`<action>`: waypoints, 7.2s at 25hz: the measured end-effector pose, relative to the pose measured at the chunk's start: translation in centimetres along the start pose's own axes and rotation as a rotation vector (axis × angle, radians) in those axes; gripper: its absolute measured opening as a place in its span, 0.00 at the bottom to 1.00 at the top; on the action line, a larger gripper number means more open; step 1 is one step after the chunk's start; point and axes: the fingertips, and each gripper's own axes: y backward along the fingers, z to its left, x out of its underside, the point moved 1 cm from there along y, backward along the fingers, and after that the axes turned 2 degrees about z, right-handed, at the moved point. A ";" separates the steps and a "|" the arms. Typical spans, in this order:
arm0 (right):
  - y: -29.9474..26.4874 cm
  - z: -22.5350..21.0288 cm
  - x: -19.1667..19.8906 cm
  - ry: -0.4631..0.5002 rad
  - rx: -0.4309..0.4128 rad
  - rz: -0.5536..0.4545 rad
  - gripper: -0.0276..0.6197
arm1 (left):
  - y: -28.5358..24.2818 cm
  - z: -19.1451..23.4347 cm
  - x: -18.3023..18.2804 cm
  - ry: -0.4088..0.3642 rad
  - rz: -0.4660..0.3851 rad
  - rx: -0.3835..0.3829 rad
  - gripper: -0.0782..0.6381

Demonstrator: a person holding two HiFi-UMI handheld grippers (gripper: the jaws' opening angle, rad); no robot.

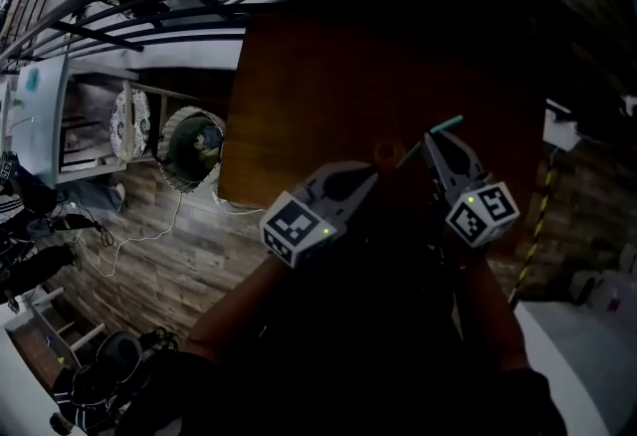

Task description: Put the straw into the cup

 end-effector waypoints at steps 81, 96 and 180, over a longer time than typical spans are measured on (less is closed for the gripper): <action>-0.9 -2.8 12.8 0.071 0.107 0.272 0.26 | 2.5 -2.3 2.8 0.032 -0.008 -0.057 0.12; 1.7 7.8 7.3 0.188 0.016 0.131 0.08 | 9.7 -4.0 0.1 -0.069 -0.099 -0.048 0.12; 36.9 35.6 20.3 0.272 -0.169 -0.110 0.06 | 27.3 -37.7 17.2 -0.125 -0.227 -0.039 0.12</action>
